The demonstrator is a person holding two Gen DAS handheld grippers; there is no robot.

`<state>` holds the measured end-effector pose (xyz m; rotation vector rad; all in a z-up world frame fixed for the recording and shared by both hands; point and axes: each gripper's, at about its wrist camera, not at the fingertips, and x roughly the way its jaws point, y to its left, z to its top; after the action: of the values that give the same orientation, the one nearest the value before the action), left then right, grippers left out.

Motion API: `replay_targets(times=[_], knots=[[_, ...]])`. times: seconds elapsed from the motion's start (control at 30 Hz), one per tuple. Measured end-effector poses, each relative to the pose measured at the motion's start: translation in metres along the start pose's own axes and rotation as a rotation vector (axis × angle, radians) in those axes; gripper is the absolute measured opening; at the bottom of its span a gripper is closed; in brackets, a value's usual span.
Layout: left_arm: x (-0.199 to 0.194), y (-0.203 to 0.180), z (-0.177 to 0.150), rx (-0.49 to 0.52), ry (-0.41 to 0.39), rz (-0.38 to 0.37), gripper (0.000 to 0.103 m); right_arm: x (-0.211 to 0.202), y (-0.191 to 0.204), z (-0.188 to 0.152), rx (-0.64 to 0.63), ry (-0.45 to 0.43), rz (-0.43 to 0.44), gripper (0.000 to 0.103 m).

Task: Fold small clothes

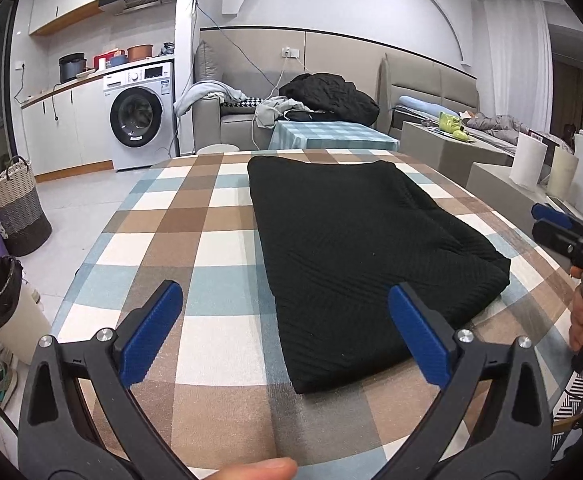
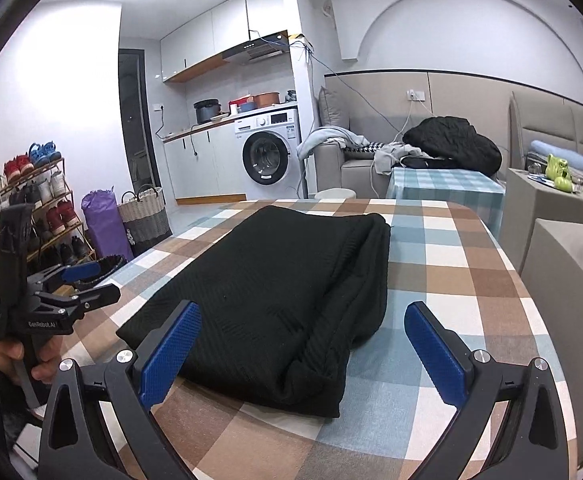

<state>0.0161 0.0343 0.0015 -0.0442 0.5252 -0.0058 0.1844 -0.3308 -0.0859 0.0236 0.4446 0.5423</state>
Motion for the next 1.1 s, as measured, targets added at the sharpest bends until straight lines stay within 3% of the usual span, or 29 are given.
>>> replay_targets(times=[0.3, 1.1], knots=[[0.001, -0.001, -0.002, 0.003, -0.018, -0.012, 0.102, -0.002, 0.012, -0.003, -0.070, -0.021, 0.003, 0.103], [-0.002, -0.002, -0.002, 0.021, -0.033, -0.002, 0.102, -0.002, 0.005, -0.002, -0.041, -0.042, 0.017, 0.103]])
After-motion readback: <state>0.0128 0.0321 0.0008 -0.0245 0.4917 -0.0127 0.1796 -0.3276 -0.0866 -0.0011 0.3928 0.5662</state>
